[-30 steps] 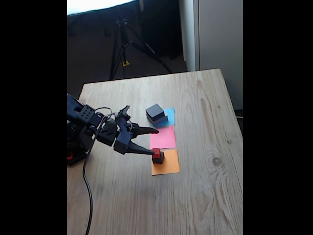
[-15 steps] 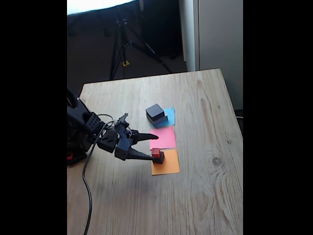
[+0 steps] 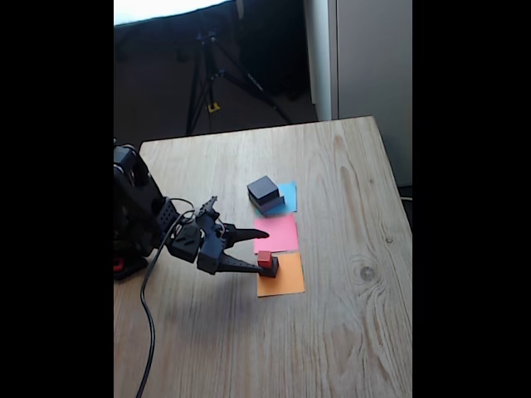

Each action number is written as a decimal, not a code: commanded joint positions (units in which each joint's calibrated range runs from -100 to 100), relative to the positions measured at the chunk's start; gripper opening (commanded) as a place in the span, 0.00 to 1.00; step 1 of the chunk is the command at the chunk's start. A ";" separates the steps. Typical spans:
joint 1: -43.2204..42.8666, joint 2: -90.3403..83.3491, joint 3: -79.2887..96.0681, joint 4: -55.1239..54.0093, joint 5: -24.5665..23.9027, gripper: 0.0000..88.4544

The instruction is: Tower of hanoi

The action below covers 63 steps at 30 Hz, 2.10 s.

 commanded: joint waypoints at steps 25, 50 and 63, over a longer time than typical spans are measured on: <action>-3.24 4.77 -3.44 -4.78 1.04 0.26; -3.66 4.24 -3.07 -4.78 1.04 0.05; -4.16 3.63 -2.98 -4.78 1.04 0.00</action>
